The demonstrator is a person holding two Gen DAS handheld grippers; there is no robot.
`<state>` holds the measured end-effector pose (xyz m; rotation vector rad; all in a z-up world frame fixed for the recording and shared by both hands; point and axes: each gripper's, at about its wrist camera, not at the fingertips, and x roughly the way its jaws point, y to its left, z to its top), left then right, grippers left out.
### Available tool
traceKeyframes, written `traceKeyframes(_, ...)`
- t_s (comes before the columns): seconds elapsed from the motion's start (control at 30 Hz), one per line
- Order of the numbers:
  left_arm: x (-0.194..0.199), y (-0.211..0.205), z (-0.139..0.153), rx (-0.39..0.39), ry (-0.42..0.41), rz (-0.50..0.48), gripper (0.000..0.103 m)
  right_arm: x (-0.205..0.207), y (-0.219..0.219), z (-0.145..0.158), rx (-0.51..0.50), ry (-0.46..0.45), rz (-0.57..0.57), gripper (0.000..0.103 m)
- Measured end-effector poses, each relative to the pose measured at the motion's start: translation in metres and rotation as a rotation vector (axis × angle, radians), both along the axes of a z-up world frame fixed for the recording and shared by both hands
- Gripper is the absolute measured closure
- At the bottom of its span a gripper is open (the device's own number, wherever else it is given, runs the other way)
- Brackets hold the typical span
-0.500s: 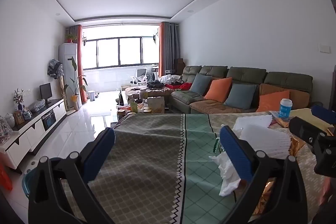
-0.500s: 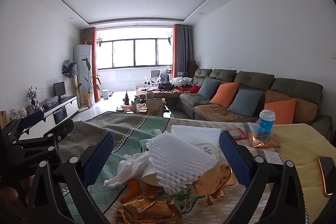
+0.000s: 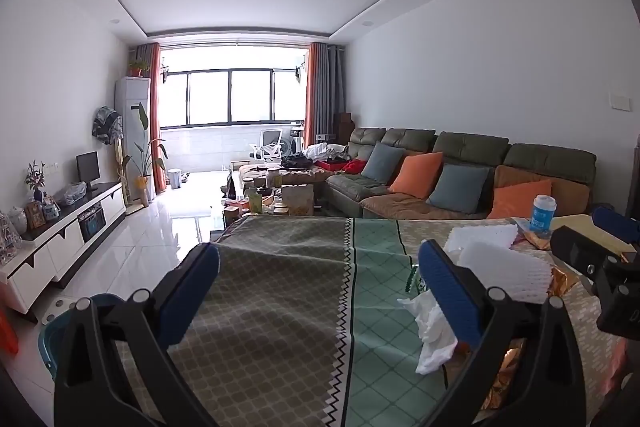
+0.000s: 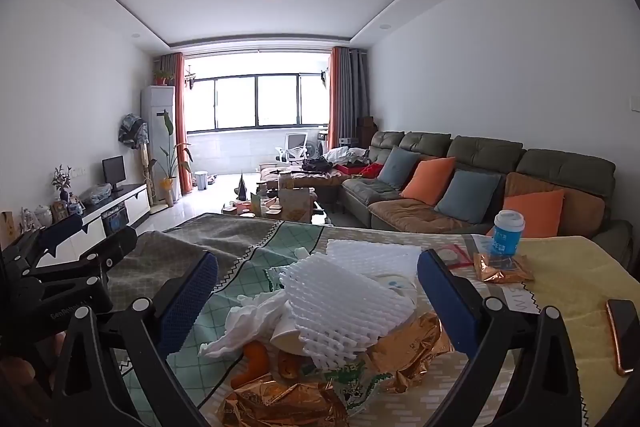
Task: Collect trash
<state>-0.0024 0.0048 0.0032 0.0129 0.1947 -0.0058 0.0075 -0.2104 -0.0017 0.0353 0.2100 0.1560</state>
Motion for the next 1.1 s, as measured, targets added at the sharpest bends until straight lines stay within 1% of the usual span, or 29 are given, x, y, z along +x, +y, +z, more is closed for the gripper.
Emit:
traceKeyframes(0.2, -0.0003, 0.0002, 0.0011, -0.003, -0.002, 0.002, 0.003, 0.0046, -0.0033, -0.0034, 0.001, -0.001, 0.001, 0.004)
traceKeyframes(1.1, -0.0013, 0.0022, -0.0006, -0.008, -0.002, 0.000, 0.003, 0.0030, -0.0025, -0.0012, 0.002, -0.005, -0.002, 0.004)
